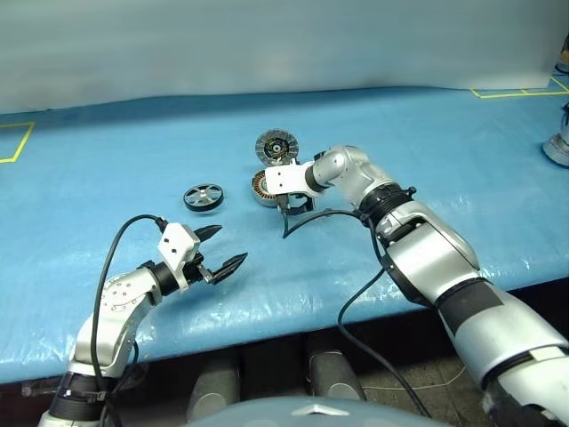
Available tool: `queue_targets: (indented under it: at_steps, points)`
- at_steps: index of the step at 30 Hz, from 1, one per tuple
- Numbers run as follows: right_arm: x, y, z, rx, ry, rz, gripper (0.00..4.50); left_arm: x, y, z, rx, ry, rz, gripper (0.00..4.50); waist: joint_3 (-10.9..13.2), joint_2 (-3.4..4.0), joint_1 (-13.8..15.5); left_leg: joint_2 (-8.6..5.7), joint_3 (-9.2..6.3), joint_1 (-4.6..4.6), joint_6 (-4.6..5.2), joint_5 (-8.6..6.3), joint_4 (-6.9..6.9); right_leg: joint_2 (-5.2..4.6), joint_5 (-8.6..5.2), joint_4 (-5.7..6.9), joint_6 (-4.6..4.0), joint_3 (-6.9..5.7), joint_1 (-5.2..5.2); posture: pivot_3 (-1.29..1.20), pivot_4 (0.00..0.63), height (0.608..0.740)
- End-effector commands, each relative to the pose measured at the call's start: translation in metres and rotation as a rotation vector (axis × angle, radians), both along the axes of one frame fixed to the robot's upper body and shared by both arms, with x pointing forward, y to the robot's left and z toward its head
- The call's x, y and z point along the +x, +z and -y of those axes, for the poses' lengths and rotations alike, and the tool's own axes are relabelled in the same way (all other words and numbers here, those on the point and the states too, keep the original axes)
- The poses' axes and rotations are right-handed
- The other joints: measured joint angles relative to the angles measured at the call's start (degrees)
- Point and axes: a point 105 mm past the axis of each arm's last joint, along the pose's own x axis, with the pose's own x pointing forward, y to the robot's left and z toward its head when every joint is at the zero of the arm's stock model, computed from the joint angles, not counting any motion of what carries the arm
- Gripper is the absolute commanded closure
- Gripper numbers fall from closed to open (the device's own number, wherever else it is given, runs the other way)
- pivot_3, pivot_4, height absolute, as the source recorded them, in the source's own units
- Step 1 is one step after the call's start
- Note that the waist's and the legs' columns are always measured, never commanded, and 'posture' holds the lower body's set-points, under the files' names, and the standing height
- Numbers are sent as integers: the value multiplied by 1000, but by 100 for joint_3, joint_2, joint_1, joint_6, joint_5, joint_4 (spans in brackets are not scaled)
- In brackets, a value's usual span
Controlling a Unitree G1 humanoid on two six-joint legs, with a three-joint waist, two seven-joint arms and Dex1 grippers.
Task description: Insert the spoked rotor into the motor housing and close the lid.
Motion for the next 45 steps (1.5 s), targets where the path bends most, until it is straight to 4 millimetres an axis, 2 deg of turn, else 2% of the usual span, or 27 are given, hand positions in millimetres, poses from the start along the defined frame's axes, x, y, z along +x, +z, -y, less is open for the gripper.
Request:
queue_targets:
  at_steps: [1, 6, 28, 31, 33, 40, 42, 45]
  points:
    - [3, 19, -12, 32, 30, 50, 19, -1, 13, 4, -16, -10, 49, 38, 0, 0, 3, 0, -1, 0, 0, 0, 0, 0, 0, 0, 0, 0, 0, 0, 150, 740]
    - [2, 7, -10, 27, 5, 20, 19, -2, 9, 5, -17, -4, 42, 38, 0, 0, 5, 0, -2, 0, 0, 0, -3, 0, 0, 0, -1, 0, -1, 0, 150, 740]
    - [-7, -19, -5, 6, -21, -92, 19, -5, 5, 0, -15, 33, 32, 38, 0, 1, -4, 0, -2, 0, 0, 0, -1, 1, 0, 1, 0, 0, 0, 0, 150, 740]
    - [-9, -23, -5, 11, -34, -113, 599, -5, 4, -1, -12, 39, 31, 0, -1, 2, -6, 0, -2, 4, 0, 0, -1, 1, 0, 3, -1, 0, 2, 0, 150, 740]
    - [-9, -25, -5, 16, -40, -123, 1182, -6, 3, -2, -10, 42, 29, 0, -1, 2, -4, 0, -2, 7, 0, 0, -1, 1, 0, 4, -1, 0, 4, 0, 150, 740]
    - [-12, -31, -6, 24, -51, -156, 1182, -7, 2, -3, -6, 49, 24, 0, -2, 2, 0, 0, -4, 10, 0, 0, 0, 2, 0, 4, -1, 0, 9, 0, 150, 740]
    - [-13, -32, -5, 23, -52, -165, 1529, -7, 2, -3, -4, 52, 25, 0, -2, 3, 1, 0, -5, 10, 0, 0, 0, 2, 0, 4, -1, 0, 10, 0, 150, 740]
    - [-14, -33, -4, 26, -56, -172, 2383, -7, 2, -3, -2, 54, 26, 0, -10, 1, 0, 0, -4, 11, 0, 0, 0, 2, 0, 4, -1, 0, 11, 0, 150, 740]
